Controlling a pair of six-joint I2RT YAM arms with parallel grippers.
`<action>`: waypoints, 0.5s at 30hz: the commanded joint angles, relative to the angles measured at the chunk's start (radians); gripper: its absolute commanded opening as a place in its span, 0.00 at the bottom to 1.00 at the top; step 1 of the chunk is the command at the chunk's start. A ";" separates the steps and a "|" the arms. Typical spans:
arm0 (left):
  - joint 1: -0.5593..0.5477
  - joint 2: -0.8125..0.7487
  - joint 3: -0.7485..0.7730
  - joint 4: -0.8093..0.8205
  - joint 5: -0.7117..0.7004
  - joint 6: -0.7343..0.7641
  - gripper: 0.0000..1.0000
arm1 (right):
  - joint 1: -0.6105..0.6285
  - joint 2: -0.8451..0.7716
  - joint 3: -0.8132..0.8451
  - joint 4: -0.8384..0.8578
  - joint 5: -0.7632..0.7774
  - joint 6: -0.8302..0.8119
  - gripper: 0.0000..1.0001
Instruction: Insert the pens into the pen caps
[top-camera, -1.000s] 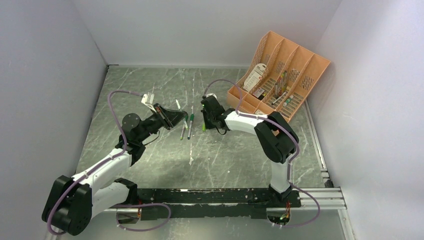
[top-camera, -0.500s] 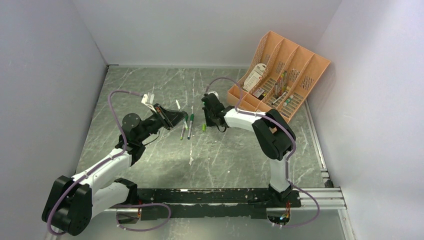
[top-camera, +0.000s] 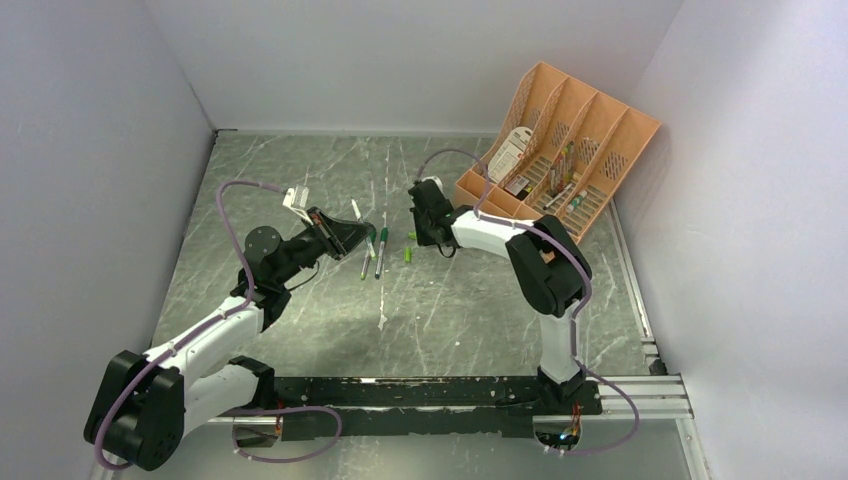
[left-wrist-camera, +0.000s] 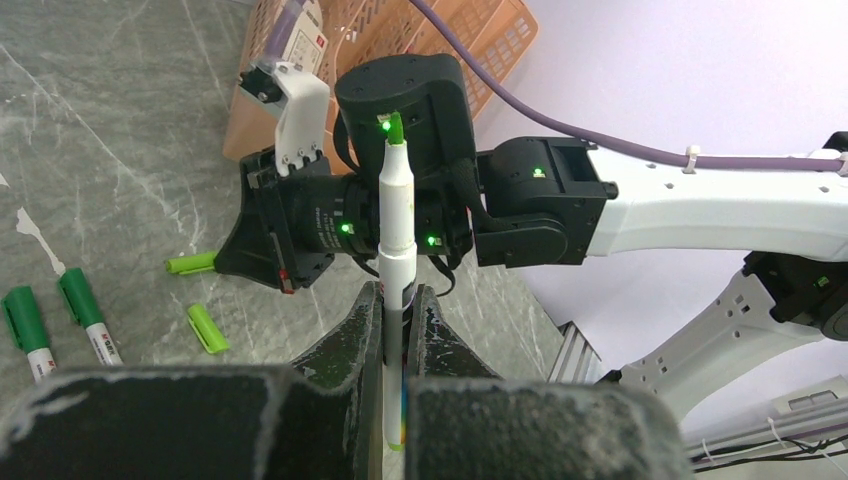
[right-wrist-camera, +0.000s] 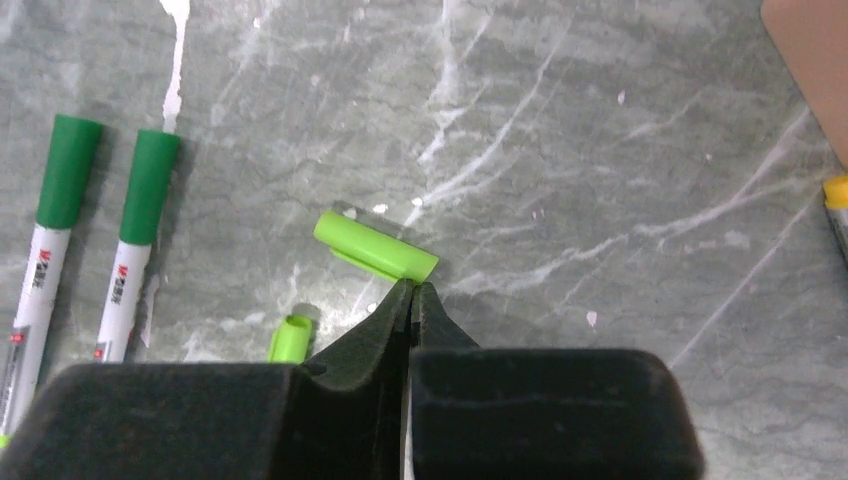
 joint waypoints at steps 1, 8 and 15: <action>0.011 0.000 -0.001 0.013 0.011 0.016 0.07 | -0.004 0.057 0.058 0.006 -0.006 -0.018 0.00; 0.013 -0.001 0.002 -0.002 0.007 0.024 0.07 | -0.021 0.117 0.136 0.003 -0.017 -0.036 0.00; 0.013 -0.013 0.008 -0.028 0.005 0.031 0.07 | -0.033 0.173 0.226 -0.008 -0.012 -0.040 0.00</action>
